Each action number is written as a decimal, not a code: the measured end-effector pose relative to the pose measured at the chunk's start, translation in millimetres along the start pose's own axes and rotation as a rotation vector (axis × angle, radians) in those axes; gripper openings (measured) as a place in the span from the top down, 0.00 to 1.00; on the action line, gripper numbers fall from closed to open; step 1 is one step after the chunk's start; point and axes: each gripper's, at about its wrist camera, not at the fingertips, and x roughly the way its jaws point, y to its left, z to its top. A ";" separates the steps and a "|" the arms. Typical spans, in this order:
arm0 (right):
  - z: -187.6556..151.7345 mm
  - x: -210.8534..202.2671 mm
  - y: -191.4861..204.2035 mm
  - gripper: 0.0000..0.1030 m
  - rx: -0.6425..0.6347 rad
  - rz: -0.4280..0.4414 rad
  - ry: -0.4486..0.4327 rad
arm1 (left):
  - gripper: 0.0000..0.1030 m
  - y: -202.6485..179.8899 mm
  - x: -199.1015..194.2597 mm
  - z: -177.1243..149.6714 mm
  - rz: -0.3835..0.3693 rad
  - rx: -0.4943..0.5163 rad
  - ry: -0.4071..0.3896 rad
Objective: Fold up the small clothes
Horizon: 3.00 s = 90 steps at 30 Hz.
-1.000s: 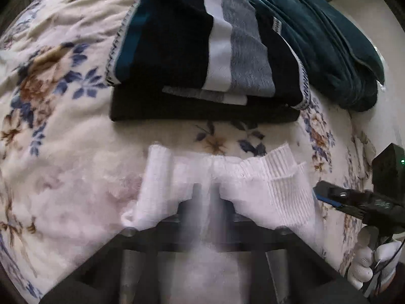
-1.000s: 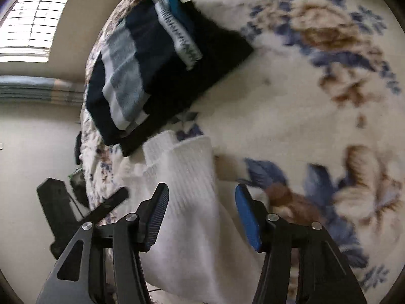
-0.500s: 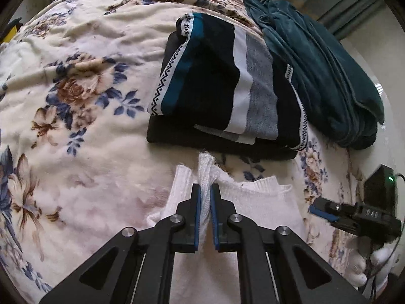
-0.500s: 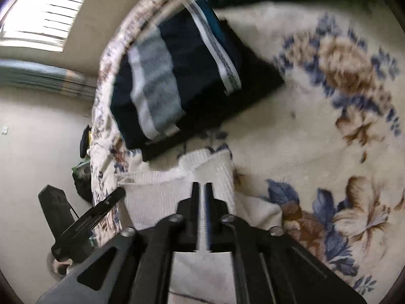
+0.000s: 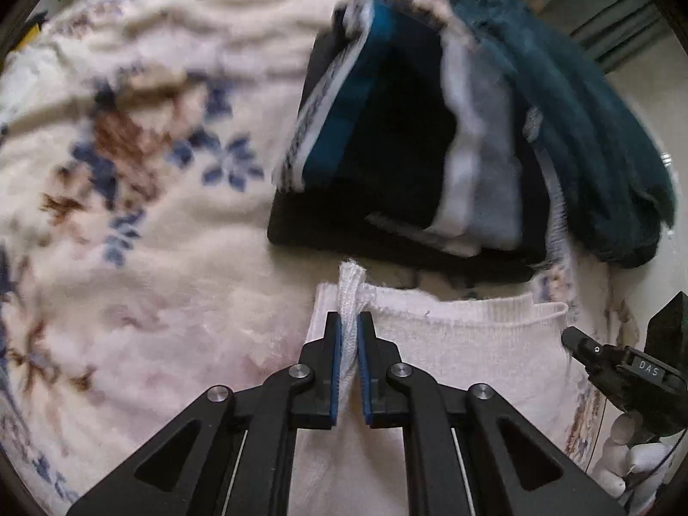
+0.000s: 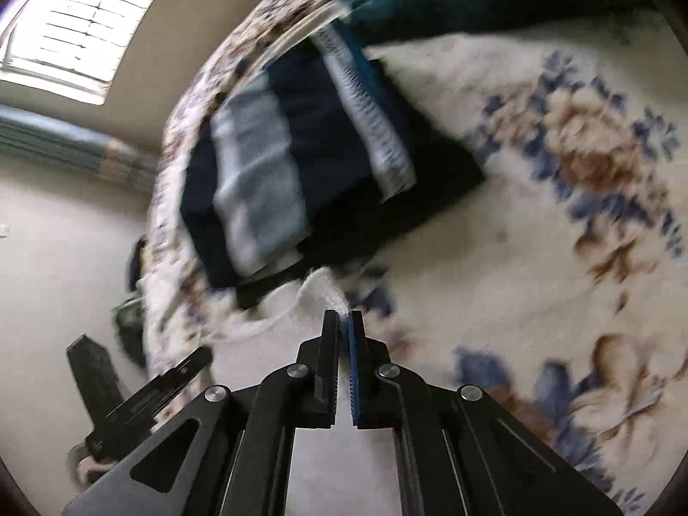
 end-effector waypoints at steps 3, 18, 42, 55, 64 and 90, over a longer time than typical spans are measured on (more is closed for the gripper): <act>10.8 37.6 -15.3 0.93 0.036 -0.001 0.159 | 0.94 7.2 29.9 3.3 -0.006 -0.016 0.084; -15.1 56.4 -10.1 0.88 -0.021 0.203 0.260 | 0.86 6.6 8.5 -21.1 -0.130 -0.018 0.074; -15.4 -8.5 -38.3 0.46 -0.095 -0.107 0.107 | 0.27 49.3 -27.6 -1.8 -0.290 -0.239 0.050; -69.8 2.0 -84.5 0.33 0.088 0.110 0.229 | 0.91 32.6 -10.1 -51.0 -0.206 -0.159 0.011; -71.8 -3.6 -82.4 0.45 0.036 0.033 0.252 | 0.83 54.2 -6.5 -44.8 -0.198 -0.248 0.054; -102.5 59.0 -82.2 0.58 0.048 0.358 0.367 | 0.61 51.9 2.1 -98.5 -0.490 -0.251 0.090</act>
